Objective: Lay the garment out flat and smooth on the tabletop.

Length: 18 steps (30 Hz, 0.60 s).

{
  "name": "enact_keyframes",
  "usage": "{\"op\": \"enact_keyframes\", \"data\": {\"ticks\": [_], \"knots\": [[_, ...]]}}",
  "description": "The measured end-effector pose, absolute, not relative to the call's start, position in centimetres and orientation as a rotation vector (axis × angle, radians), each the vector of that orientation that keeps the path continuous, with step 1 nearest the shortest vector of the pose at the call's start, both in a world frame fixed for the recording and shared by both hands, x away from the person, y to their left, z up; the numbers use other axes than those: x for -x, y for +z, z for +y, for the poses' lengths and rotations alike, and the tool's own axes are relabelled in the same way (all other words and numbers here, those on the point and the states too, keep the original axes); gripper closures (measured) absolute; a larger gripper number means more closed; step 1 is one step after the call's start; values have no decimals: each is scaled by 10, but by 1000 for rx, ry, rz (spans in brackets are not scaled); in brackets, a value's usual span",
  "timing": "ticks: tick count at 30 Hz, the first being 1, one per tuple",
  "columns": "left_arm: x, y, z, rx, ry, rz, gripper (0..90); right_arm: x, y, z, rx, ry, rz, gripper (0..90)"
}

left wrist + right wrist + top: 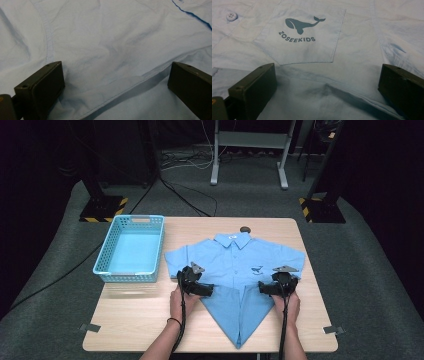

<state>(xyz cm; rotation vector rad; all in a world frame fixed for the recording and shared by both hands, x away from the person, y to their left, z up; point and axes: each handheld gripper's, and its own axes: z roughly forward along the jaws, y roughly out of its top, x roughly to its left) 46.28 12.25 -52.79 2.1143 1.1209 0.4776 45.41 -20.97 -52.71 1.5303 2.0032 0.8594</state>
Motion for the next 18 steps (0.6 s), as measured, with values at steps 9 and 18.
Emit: {"op": "enact_keyframes", "data": {"ticks": [9,18], "knots": [[-463,-528,123,-2115,481,1117,6,-441,-525,-210,-1515,919,1978,11],[-463,-528,123,-2114,477,1121,8,-411,-523,-201,-1463,999,2007,10]]}}
